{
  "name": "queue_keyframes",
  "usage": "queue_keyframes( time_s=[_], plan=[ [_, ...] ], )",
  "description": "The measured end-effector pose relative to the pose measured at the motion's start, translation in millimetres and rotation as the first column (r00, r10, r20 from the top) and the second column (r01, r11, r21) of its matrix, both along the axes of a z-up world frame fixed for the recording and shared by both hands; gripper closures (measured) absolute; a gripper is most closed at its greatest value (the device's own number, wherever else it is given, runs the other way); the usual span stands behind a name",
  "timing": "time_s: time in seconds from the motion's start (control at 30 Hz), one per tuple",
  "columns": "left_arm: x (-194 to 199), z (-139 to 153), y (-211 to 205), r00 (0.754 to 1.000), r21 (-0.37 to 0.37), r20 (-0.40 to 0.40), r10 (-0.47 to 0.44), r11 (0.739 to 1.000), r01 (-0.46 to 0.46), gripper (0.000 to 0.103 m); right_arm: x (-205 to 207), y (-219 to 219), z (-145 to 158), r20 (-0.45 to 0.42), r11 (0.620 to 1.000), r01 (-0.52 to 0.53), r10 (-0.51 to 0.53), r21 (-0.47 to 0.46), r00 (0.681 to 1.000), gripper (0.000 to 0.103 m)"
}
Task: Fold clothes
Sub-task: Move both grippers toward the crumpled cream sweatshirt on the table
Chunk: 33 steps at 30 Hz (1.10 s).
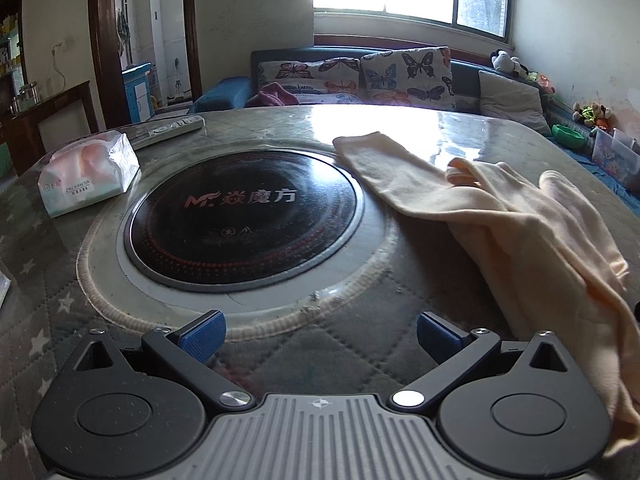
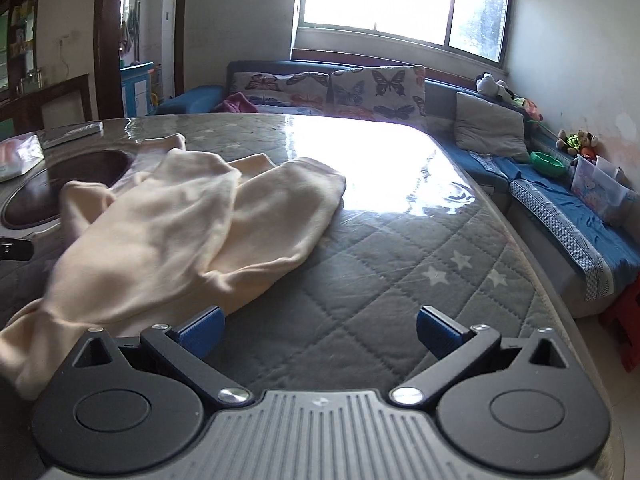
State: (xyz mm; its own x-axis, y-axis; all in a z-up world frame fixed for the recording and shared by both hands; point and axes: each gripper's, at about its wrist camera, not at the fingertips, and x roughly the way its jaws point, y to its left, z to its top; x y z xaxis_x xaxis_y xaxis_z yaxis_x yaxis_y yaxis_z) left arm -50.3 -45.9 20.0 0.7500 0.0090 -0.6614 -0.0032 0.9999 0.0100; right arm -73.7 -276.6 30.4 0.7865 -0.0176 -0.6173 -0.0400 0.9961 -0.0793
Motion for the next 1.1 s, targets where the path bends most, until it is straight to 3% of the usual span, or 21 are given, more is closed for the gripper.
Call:
queue_keyframes(
  time_s=[0.33, 1.1],
  plan=[
    [-24.5, 6.4, -19.4, 1.0, 0.02, -0.011, -0.017, 1.0, 0.017, 0.0, -25.8, 11.1, -0.4, -0.01, 0.996, -0.032, 0.033, 0.086, 0.999, 0.0],
    [-53.9, 10.1, -40.6, 0.998, 0.053, -0.013, -0.064, 0.997, 0.065, 0.0, -58.4, 27.6, 1.9, -0.039, 0.987, -0.084, 0.09, 0.134, 0.995, 0.0]
  ],
)
